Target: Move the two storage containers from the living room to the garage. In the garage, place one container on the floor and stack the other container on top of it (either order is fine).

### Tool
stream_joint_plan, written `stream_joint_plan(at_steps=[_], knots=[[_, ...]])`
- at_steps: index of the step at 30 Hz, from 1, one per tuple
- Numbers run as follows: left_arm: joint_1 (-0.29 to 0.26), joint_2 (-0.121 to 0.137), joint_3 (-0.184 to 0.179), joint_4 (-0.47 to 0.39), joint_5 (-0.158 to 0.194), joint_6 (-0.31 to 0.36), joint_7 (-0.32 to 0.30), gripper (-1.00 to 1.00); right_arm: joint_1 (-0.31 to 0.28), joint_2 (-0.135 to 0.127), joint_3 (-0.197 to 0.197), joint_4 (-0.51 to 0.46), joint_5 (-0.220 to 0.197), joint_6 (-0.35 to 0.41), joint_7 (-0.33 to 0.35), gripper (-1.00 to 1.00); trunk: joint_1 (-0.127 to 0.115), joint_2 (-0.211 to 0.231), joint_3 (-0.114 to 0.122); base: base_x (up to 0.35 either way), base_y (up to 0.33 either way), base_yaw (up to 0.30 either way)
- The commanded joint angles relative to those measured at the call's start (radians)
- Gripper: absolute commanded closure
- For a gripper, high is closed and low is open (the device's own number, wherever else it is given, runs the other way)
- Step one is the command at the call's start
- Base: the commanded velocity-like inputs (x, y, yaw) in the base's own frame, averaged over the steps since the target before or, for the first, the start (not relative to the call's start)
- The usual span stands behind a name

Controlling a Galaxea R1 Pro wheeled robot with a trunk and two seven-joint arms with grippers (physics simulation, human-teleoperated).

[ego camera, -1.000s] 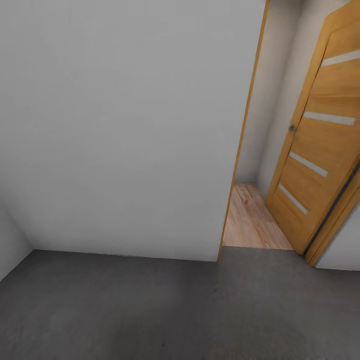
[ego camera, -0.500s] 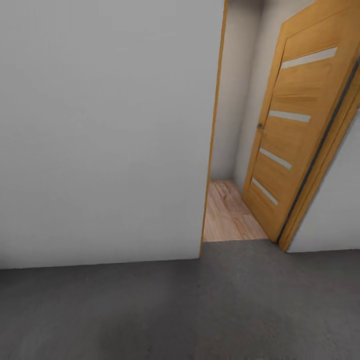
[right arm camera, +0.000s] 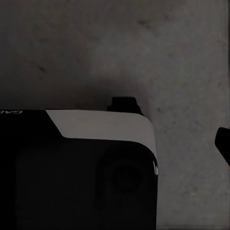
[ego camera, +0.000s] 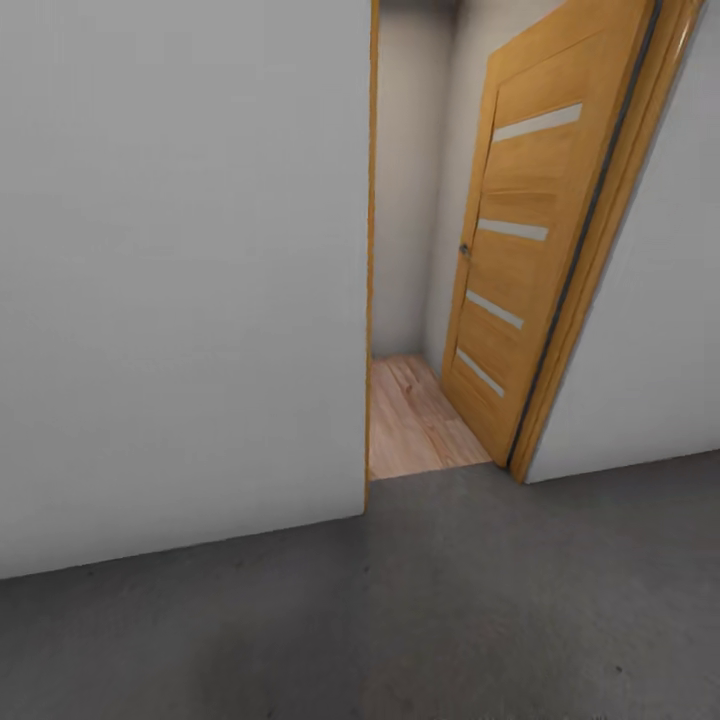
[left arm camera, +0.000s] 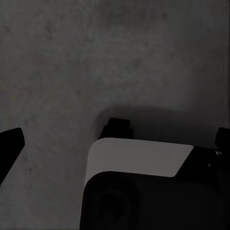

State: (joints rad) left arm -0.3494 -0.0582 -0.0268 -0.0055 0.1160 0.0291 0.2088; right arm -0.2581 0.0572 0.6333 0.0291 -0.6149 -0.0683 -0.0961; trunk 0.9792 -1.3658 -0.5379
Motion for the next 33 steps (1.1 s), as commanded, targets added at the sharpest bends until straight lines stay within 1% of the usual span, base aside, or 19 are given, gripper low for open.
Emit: stream_joint_plan(at_steps=[1, 8, 21, 33], knots=[[0.000, 0.000, -0.004, -0.001, 0.010, 0.003, 0.003, -1.00, -0.001, 0.001, 0.008, 0.003, -0.008, -0.004, -0.001, -1.00, 0.000, -0.001, -0.001, 0.000, 0.000, -0.295], [0.000, 0.000, -0.004, -0.001, 0.010, 0.003, 0.003, -1.00, -0.001, 0.001, 0.008, 0.003, -0.008, -0.005, -0.001, -1.00, 0.000, -0.001, -0.001, 0.000, 0.000, -0.295], [0.000, -0.001, -0.003, -0.001, 0.020, 0.005, 0.003, -1.00, -0.001, 0.001, 0.008, 0.003, -0.007, -0.005, -0.001, -1.00, 0.000, -0.001, -0.001, 0.000, 0.000, -0.295], [0.000, -0.005, -0.001, -0.002, 0.013, 0.003, 0.003, -1.00, -0.001, 0.000, 0.008, 0.003, -0.008, -0.005, -0.001, -1.00, 0.000, -0.001, -0.001, 0.000, 0.000, -0.295]])
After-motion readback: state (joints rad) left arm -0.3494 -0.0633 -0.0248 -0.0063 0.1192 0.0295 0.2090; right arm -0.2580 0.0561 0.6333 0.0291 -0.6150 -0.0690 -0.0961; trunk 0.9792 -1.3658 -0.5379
